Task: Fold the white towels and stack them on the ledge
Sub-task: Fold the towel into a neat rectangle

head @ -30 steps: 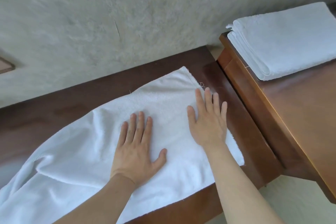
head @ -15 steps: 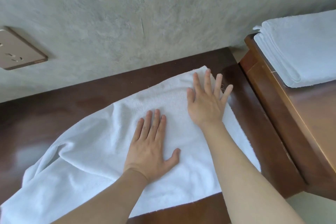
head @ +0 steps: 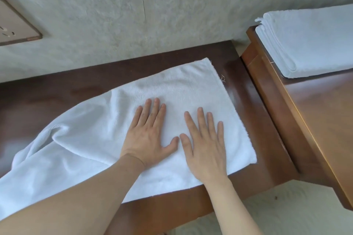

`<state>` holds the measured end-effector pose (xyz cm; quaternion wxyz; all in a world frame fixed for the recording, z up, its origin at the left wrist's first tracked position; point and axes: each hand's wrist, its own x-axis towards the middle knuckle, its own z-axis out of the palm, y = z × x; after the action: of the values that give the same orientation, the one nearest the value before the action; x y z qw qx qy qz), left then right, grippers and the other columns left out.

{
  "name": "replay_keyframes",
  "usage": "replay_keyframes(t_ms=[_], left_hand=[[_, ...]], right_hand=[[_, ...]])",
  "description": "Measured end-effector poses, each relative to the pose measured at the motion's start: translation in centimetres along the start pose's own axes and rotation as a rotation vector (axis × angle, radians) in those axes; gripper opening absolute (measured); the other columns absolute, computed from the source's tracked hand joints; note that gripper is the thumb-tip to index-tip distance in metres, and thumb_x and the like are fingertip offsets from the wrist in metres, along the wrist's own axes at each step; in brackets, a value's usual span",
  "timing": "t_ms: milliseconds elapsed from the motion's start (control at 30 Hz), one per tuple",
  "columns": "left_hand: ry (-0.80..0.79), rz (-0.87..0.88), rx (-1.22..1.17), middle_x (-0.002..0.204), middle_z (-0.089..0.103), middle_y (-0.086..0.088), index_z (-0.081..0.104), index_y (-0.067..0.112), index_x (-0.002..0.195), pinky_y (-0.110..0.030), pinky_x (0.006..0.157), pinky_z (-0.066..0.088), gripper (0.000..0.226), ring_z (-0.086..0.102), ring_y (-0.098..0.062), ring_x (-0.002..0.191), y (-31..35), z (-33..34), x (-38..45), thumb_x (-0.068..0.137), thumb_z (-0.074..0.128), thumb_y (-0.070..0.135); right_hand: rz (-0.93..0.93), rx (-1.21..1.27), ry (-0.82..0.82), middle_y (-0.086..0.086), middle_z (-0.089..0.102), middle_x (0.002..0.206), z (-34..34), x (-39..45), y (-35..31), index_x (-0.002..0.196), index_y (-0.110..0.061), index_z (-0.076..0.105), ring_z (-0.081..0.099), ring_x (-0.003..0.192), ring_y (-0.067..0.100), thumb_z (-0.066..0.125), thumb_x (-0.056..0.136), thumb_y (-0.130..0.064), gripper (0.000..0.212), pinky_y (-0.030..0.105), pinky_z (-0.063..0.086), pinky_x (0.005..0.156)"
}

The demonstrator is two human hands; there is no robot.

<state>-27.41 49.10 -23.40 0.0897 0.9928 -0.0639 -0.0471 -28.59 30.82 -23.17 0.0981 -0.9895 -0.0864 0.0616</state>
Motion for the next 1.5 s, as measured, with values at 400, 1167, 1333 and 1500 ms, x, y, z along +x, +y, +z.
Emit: replay_keyframes(t_ms=[400, 1167, 1333, 1500], left_hand=[[0.048, 0.011, -0.061, 0.168, 0.000, -0.004, 0.010, 0.015, 0.159, -0.037, 0.124, -0.008, 0.087, -0.012, -0.018, 0.153, -0.3, 0.3, -0.3, 0.091, 0.024, 0.067], [-0.018, 0.231, 0.028, 0.159, 0.033, -0.008, 0.040, 0.015, 0.152, -0.044, 0.122, 0.023, 0.058, 0.027, -0.025, 0.149, -16.9, -3.1, -12.6, 0.103, 0.030, 0.044], [0.189, 0.163, -0.309, 0.143, 0.056, -0.013, 0.063, 0.004, 0.128, -0.047, 0.115, 0.038, 0.037, 0.047, -0.030, 0.138, -17.4, -3.2, -12.3, 0.092, 0.059, 0.002], [0.376, 0.002, -0.429, 0.138, 0.057, -0.007, 0.062, 0.007, 0.123, -0.038, 0.106, 0.041, 0.036, 0.054, -0.027, 0.126, -22.3, -4.1, -15.7, 0.088, 0.051, 0.005]], right_hand=[[0.233, 0.060, 0.085, -0.001, -0.007, 0.168, -0.6, -1.0, 0.8, 0.160, -0.029, -0.006, -0.009, 0.154, 0.022, 0.002, 0.101, -0.057, 0.066, 0.046, -0.007, 0.124], [0.419, -0.095, 0.015, 0.007, -0.010, 0.168, 2.5, -2.9, -14.7, 0.159, -0.024, -0.010, -0.005, 0.154, 0.030, 0.016, 0.104, -0.035, 0.062, 0.052, -0.002, 0.124], [-0.014, 0.210, 0.035, 0.002, 0.006, 0.168, 4.3, -2.1, -24.3, 0.159, -0.027, 0.019, 0.001, 0.155, 0.021, 0.014, 0.106, -0.037, 0.054, 0.044, 0.001, 0.125], [0.015, -0.050, 0.006, 0.001, 0.005, 0.168, 5.8, -2.2, -24.9, 0.160, -0.029, 0.014, -0.001, 0.155, 0.020, 0.009, 0.102, -0.053, 0.063, 0.048, 0.001, 0.124]])
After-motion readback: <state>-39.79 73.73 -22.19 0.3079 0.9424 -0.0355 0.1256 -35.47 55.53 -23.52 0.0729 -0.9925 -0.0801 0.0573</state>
